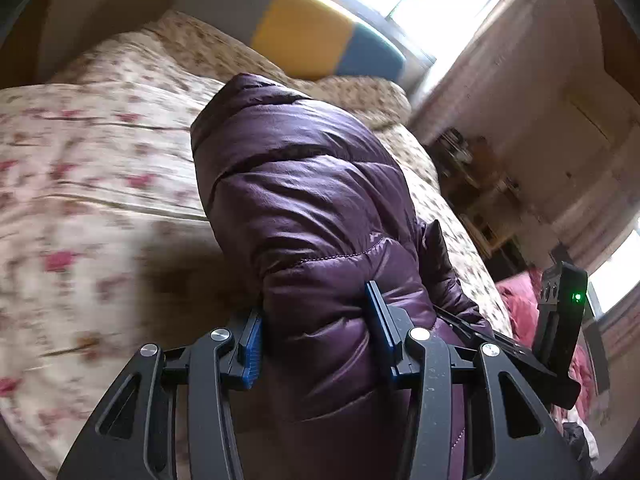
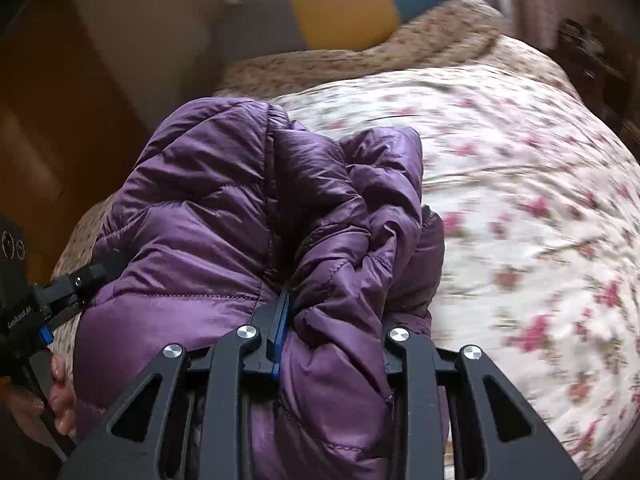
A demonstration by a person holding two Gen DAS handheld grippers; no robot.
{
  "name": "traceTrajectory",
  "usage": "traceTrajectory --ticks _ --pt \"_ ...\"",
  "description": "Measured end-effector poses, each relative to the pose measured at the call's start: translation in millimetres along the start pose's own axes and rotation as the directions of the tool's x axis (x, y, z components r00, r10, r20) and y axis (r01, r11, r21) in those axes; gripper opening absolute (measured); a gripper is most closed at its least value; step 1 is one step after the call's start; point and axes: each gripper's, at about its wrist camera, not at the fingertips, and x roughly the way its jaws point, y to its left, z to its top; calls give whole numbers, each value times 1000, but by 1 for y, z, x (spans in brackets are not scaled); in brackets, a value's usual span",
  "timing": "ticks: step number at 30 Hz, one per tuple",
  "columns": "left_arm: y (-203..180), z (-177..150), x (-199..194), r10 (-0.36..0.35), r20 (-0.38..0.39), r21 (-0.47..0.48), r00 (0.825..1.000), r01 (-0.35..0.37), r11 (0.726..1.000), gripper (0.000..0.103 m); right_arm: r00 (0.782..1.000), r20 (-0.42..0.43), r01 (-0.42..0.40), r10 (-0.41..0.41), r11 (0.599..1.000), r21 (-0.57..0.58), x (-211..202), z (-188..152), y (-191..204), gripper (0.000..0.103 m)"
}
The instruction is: Fold large clothes
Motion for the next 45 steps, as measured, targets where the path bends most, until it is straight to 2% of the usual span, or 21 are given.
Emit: traceTrajectory --ticks 4,11,15,19,25,32,35,36,41,43,45 --pt "31 -8 -37 50 43 -34 998 -48 998 45 999 -16 -29 28 995 -97 16 -6 58 24" --pt "83 -21 -89 121 108 -116 987 -108 987 45 998 -44 -64 55 971 -232 43 -16 136 24" --pt "106 -22 -106 164 121 -153 979 -144 978 45 999 -34 -20 9 943 -333 57 -24 170 24" --pt "124 -26 -106 184 111 -180 977 -163 970 45 999 -8 44 -51 911 -411 72 -36 198 24" --pt "136 -33 -90 237 95 -178 967 -218 960 46 990 35 134 -134 863 -487 105 -48 208 24" --pt "140 -44 -77 290 125 -189 949 -265 946 50 986 108 163 -125 853 -497 119 -62 202 25" --pt "133 -44 -84 331 125 -208 935 -301 931 57 981 132 189 -141 842 -506 113 -65 206 28" --pt "129 -44 -89 367 131 -211 921 -336 918 64 979 138 201 -151 837 -509 108 -66 207 30" --pt "107 -51 -110 440 151 -190 885 -411 892 64 967 166 250 -192 834 -492 84 -70 216 45" --pt "97 -55 -118 441 167 -183 882 -412 893 64 966 173 253 -192 837 -485 76 -69 214 50" --pt "90 -60 -123 460 174 -169 871 -434 885 64 965 185 255 -187 839 -481 66 -68 214 59"
